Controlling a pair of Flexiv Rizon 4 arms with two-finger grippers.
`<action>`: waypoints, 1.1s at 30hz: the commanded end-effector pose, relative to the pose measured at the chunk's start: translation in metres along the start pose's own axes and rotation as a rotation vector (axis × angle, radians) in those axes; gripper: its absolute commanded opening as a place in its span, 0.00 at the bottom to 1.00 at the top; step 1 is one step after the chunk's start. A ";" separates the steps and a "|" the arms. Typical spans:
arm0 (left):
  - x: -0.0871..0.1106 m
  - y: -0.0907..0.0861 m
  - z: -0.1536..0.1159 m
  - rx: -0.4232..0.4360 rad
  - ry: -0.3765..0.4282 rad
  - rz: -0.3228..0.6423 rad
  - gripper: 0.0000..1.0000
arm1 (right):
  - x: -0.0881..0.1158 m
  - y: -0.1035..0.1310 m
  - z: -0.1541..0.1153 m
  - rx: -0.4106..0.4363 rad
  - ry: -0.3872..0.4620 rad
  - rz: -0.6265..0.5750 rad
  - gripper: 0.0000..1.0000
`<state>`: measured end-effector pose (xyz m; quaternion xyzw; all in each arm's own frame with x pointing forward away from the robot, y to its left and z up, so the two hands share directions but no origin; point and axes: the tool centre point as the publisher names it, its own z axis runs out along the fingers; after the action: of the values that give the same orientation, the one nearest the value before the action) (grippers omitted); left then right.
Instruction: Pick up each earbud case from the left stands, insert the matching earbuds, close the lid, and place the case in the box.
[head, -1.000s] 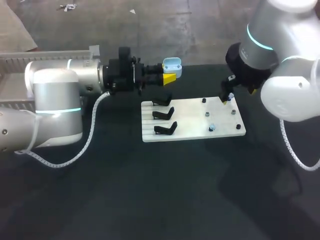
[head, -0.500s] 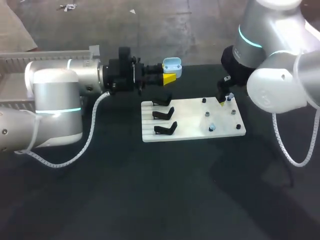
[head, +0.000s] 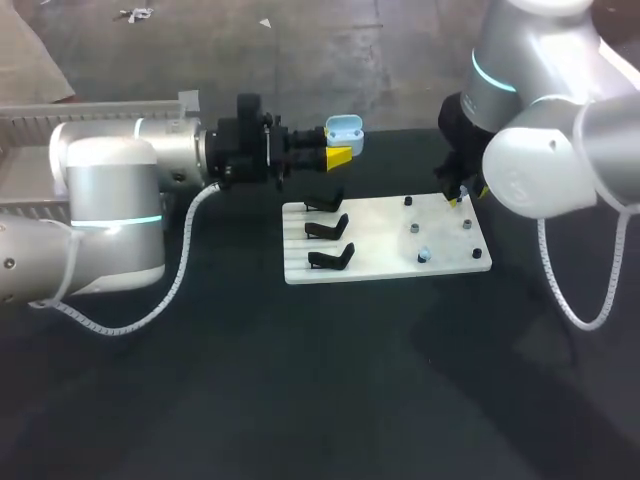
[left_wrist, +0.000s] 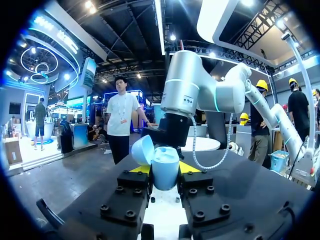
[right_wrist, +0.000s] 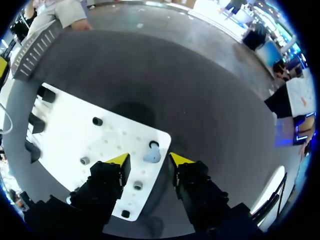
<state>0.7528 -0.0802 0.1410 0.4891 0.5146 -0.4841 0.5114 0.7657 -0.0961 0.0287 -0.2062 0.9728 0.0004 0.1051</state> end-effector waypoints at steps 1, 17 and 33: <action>0.001 0.000 0.000 -0.003 -0.003 0.003 0.00 | -0.005 -0.001 0.001 -0.004 0.008 -0.002 0.47; 0.001 0.000 0.000 -0.003 -0.003 0.003 0.00 | -0.007 -0.004 0.001 -0.002 0.010 0.009 0.38; 0.001 0.000 0.000 -0.003 -0.003 0.003 0.00 | -0.007 -0.004 0.003 -0.005 0.014 0.014 0.22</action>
<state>0.7529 -0.0802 0.1411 0.4892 0.5146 -0.4841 0.5114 0.7720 -0.0973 0.0280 -0.1995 0.9748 0.0015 0.1000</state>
